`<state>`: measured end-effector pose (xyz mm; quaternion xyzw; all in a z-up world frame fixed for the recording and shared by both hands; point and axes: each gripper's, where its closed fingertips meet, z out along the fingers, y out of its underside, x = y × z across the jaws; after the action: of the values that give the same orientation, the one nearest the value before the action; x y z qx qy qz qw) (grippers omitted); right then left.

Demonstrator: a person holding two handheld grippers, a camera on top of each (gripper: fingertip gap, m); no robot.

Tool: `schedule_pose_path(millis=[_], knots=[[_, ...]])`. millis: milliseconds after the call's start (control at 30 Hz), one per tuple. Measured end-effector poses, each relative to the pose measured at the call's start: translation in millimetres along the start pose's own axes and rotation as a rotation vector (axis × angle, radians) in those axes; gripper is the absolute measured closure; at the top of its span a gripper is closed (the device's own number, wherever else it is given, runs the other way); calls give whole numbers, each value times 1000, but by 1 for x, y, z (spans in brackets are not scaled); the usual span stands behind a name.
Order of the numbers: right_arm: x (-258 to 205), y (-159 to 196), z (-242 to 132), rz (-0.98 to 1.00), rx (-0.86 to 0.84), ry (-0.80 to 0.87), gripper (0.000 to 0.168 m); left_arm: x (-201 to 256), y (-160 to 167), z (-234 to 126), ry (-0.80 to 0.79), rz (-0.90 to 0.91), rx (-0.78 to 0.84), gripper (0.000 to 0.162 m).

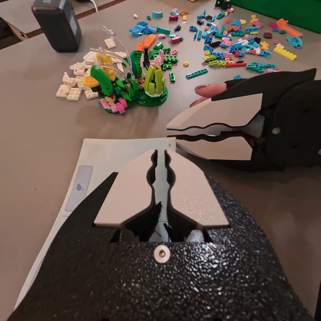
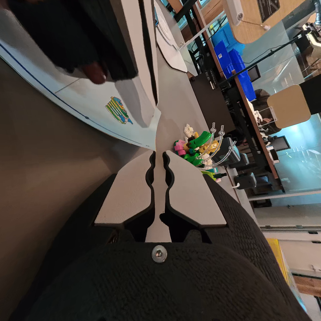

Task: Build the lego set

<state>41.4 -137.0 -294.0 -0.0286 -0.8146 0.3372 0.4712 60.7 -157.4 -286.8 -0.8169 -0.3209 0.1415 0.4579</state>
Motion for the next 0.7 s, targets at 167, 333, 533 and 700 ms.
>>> schedule_pose_path(millis=[167,333,533,700], knots=[[-1,2,0,10,-9,-14,163,7,6,10,41,-9,-54,137],[-2,2,0,10,-7,-21,164,8,10,11,38,-23,-40,134],[-3,1,-1,14,-6,-24,164,6,11,11,-8,39,-37,153],[-2,1,-1,14,-6,-24,164,7,13,11,3,45,-45,161]])
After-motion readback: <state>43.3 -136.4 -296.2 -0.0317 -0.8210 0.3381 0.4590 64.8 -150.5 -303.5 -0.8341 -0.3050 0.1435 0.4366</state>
